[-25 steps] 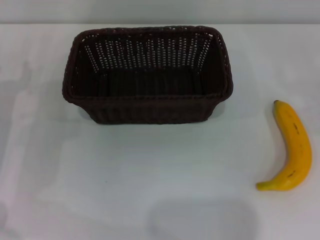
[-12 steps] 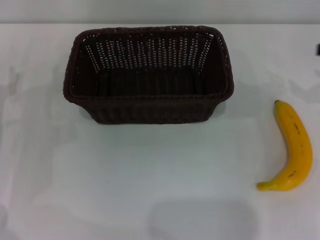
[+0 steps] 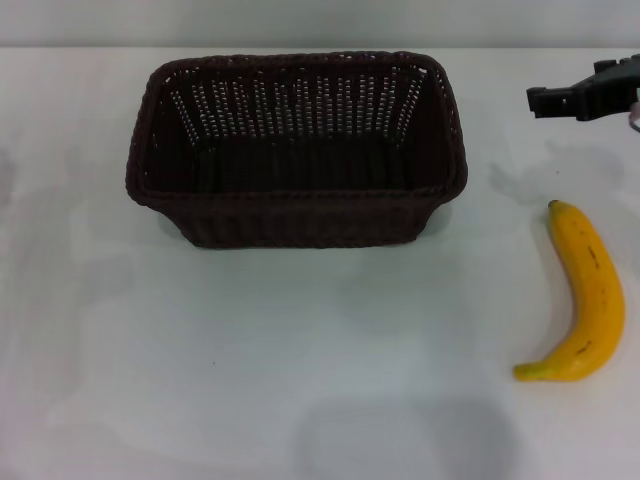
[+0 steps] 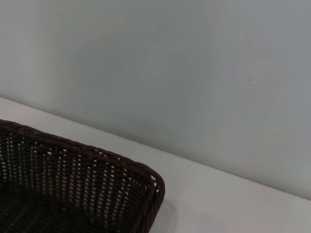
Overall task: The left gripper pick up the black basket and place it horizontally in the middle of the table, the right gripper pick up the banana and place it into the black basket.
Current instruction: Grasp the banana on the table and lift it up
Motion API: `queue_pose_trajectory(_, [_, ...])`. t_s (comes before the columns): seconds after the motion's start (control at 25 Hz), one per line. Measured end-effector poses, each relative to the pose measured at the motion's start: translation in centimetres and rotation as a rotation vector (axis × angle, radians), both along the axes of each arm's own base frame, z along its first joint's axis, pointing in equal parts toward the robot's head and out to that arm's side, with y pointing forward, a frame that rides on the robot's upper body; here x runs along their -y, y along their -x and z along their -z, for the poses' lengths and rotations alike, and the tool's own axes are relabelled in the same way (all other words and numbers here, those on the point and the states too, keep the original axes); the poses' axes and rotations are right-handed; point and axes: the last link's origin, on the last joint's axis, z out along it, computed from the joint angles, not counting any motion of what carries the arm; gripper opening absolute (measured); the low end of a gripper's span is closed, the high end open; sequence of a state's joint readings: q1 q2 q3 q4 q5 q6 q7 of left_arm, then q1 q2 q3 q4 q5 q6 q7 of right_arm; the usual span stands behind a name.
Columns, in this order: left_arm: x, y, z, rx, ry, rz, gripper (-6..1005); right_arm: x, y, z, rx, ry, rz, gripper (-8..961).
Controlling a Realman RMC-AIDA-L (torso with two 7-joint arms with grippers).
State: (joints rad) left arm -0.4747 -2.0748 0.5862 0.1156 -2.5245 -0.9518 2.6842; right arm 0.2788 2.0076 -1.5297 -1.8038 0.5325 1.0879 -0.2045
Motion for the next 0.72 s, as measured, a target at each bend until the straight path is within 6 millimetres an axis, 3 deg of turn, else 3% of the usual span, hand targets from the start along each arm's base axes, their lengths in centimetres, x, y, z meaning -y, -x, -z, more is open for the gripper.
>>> queue_pose_trajectory(0.28, [-0.1,0.9,-0.7,0.008,0.007,-0.04,820,1.6,0.9,2.0,0.111,-0.059,0.124,839])
queue_pose_trajectory(0.72, [0.0,0.3,0.0,0.001,0.008,-0.019,820,3.5,1.3,4.5,0.131,-0.012,0.148,834])
